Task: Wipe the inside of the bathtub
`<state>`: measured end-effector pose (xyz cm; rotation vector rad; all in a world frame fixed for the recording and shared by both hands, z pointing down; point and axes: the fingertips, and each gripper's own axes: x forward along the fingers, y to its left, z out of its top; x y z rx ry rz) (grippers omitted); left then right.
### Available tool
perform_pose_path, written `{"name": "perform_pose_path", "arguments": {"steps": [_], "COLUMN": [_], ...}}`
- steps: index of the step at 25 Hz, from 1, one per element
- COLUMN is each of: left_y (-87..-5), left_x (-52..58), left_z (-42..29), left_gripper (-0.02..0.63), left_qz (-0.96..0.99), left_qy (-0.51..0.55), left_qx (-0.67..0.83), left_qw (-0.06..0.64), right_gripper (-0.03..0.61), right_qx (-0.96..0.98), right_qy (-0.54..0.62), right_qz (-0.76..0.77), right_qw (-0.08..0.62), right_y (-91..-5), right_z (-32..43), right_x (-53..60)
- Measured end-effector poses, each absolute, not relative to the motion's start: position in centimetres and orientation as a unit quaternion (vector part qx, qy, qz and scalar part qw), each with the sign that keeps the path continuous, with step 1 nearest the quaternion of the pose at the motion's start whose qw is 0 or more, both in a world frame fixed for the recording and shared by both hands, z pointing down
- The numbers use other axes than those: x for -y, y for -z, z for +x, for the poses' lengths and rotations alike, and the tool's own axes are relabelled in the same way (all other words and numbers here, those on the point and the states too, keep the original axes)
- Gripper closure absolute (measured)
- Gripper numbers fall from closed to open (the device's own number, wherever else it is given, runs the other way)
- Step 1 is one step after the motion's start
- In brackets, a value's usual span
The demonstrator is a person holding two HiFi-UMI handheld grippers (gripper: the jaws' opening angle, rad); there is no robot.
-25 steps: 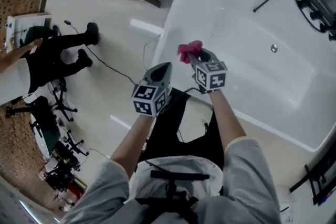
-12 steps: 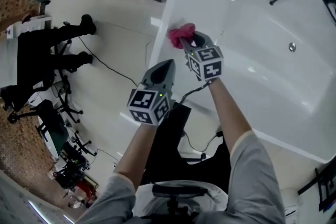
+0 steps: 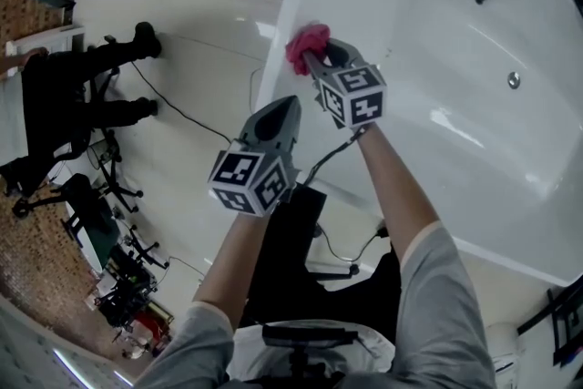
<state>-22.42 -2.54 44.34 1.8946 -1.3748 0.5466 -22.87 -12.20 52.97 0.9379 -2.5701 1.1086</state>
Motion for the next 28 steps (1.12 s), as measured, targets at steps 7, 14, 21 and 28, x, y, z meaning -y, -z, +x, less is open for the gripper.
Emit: {"name": "perform_pose_path", "arguments": {"steps": [7, 14, 21, 28], "left_y": [-44.6, -45.2, -45.9, -46.2], "left_x": [3.2, 2.4, 1.0, 1.8], "left_z": [-22.3, -22.2, -21.9, -20.6], "left_gripper": [0.607, 0.607, 0.607, 0.607], "left_qz": [0.742, 0.737, 0.731, 0.741], "left_qy": [-0.217, -0.218, -0.22, -0.218], "left_qx": [0.528, 0.529, 0.525, 0.518], "left_qw": [0.351, 0.36, 0.375, 0.368], "right_gripper": [0.466, 0.469, 0.472, 0.472], "right_qx": [0.854, 0.852, 0.858, 0.832], "right_qy": [-0.367, -0.364, -0.382, -0.408], "right_qz": [0.362, 0.371, 0.328, 0.363], "right_qw": [0.072, 0.064, 0.1, 0.095], "right_y": [-53.6, -53.9, -55.9, -58.1], "right_z": [-21.0, -19.9, -21.9, -20.4], "right_x": [17.1, 19.5, 10.2, 11.5]}}
